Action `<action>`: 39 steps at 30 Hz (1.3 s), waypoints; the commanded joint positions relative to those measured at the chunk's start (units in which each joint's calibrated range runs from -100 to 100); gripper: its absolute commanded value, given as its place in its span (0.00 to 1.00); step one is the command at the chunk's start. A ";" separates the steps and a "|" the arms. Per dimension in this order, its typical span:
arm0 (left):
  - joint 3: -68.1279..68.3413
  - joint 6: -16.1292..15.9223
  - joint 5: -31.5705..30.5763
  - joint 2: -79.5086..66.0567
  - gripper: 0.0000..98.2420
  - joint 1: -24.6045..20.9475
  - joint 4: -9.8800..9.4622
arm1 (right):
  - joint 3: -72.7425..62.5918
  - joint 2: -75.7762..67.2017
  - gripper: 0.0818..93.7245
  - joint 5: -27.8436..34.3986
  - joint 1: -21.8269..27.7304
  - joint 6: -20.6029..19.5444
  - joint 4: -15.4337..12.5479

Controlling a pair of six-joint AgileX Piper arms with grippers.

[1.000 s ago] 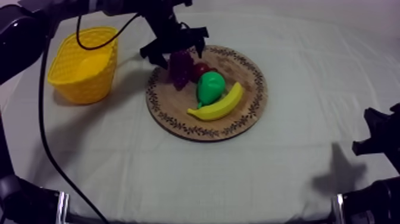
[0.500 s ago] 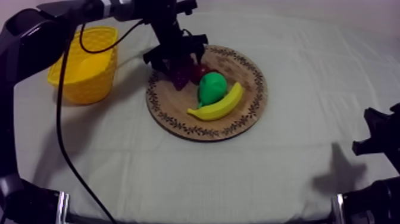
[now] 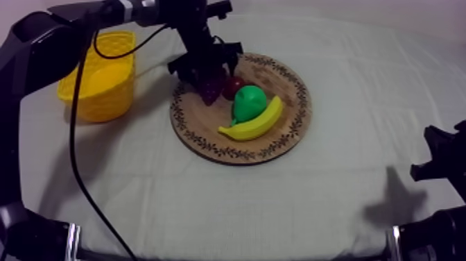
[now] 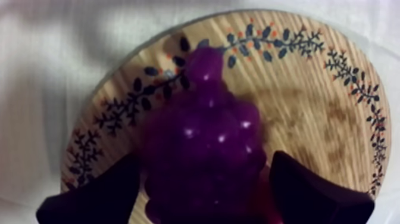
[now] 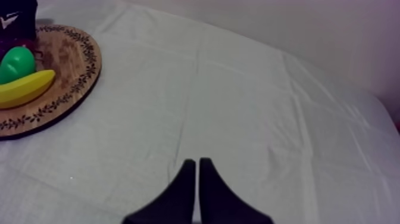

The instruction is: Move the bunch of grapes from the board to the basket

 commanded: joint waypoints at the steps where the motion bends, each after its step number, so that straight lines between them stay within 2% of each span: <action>1: -0.26 -0.19 -0.16 -0.01 0.77 0.01 -0.11 | -0.01 0.02 0.00 0.00 0.03 0.00 -0.01; 8: -0.26 -0.44 -1.04 -0.41 0.65 0.15 -0.51 | -0.01 0.02 0.00 0.00 0.03 0.00 -0.01; 13: 0.30 -0.75 -2.10 -0.55 0.60 0.23 -0.73 | -0.01 0.02 0.00 0.00 0.03 0.00 -0.01; 27: 5.42 -2.08 -7.69 -5.36 0.59 1.22 -2.18 | -0.01 0.02 0.00 0.00 0.03 0.00 -0.01; 31: 9.29 -2.30 -9.09 -11.03 0.59 1.93 -3.28 | -0.01 0.02 0.00 0.00 0.03 0.00 -0.01; 39: 20.30 -0.39 -8.70 -27.87 0.59 3.74 -6.67 | -0.01 0.02 0.00 0.00 0.03 0.00 -0.01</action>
